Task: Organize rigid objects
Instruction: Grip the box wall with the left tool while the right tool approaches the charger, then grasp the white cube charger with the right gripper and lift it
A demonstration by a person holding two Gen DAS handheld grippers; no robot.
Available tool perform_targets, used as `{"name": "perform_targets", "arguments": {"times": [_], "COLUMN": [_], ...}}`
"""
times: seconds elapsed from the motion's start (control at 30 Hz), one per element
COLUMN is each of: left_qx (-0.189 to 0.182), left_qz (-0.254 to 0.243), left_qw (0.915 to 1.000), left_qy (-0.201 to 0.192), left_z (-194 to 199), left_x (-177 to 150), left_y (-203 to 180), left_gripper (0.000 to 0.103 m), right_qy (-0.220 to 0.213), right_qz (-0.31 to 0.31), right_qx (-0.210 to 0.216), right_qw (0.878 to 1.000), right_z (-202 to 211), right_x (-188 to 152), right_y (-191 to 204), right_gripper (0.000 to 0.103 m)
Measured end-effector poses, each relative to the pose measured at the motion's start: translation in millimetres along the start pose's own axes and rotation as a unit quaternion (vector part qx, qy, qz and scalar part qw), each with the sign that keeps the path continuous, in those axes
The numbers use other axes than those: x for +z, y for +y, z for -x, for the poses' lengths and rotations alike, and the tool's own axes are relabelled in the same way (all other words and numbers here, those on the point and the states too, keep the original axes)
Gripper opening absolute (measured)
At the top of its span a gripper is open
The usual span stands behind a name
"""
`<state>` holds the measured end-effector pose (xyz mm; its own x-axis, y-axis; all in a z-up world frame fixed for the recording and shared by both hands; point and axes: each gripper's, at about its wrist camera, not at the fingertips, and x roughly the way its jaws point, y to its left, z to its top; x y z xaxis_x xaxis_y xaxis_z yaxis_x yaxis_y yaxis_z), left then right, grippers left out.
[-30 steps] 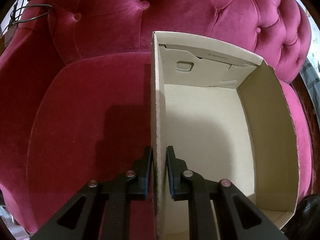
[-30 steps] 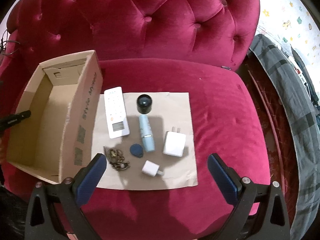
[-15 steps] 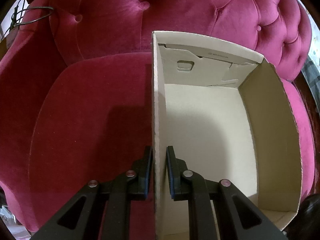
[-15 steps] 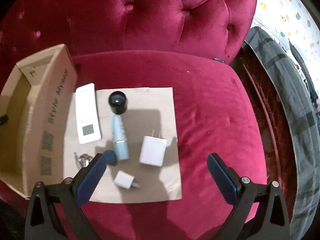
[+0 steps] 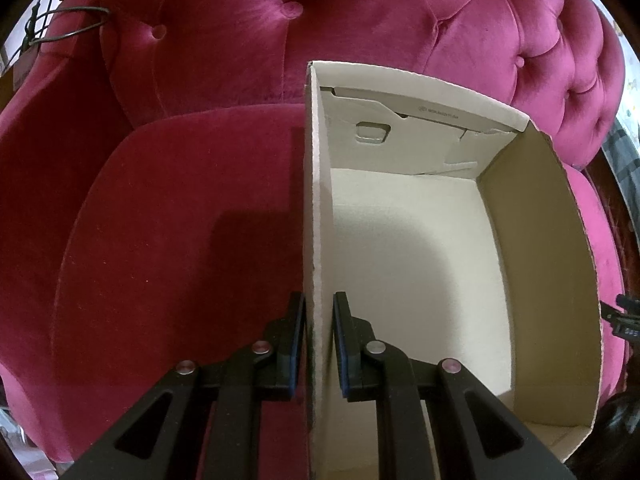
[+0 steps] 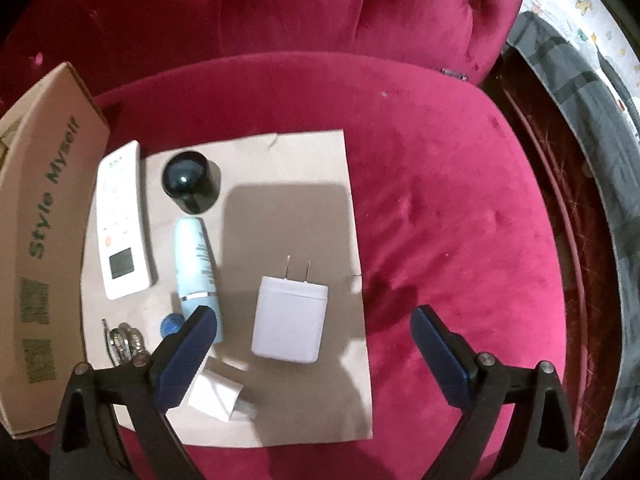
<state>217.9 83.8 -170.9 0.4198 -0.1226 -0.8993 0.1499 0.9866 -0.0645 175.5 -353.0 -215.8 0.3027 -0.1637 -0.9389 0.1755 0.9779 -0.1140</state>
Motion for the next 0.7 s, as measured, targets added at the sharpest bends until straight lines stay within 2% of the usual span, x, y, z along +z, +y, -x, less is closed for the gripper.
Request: {"name": "perform_targets", "arguments": {"times": [0.07,0.2,0.3,0.4,0.47,0.7], "left_qx": [0.0,0.001,0.001,0.002,0.001,0.005], "left_qz": [0.0,0.0,0.0,0.001,0.002,-0.003], "left_qw": [1.0,1.0,1.0,1.0,1.0,1.0], "left_qy": [0.0,0.0,0.0,0.001,0.001,0.0], "left_z": [0,0,0,0,0,-1], "left_x": [0,0,0,0,1,1], "left_y": [0,-1,-1,-1,-1,-3], "left_gripper": [0.015,0.015,0.015,0.015,0.015,0.015], "right_qy": [0.009,0.023,0.029,0.043,0.054,0.048], "right_qz": [-0.007,-0.025,-0.032,-0.044,-0.048,-0.047], "right_qx": [0.004,0.013,0.017,0.033,0.042,0.039], "right_qw": [1.0,0.999,0.999,0.998,0.997,0.997], "right_z": [-9,-21,-28,-36,-41,-43], "right_x": [0,-1,-2,-2,-3,-4], "right_y": [-2,-6,-8,-10,-11,-12], "right_gripper": [0.094,0.092,0.085,0.067,0.047,0.045]}}
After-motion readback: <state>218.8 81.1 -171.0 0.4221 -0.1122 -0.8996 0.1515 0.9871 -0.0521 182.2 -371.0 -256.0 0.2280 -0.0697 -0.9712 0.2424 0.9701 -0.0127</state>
